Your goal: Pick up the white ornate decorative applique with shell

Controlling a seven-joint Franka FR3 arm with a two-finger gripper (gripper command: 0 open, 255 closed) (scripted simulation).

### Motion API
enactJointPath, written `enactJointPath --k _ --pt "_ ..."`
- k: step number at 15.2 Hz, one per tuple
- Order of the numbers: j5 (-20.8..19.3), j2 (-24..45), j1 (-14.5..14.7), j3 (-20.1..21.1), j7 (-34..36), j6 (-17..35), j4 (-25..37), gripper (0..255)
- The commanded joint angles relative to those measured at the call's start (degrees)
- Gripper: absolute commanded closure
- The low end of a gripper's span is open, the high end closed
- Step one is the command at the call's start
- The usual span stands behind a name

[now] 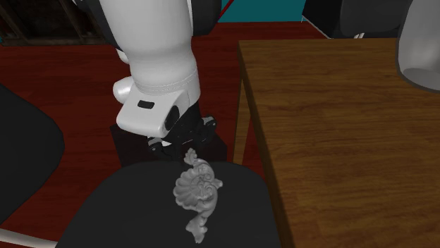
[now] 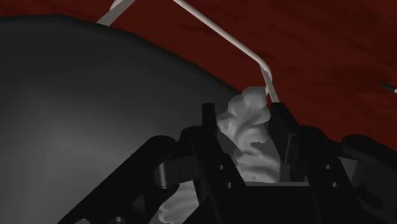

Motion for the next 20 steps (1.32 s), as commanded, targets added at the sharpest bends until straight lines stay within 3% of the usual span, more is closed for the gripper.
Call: enactJointPath --k 1,5,20 --pt "0.1 0.1 0.1 0.1 0.0 0.0 -0.1 255" --pt "0.1 0.0 0.1 0.1 0.0 0.1 -0.2 255" --pt "0.0 2.4 0.1 0.0 0.3 -11.6 13.8 255"
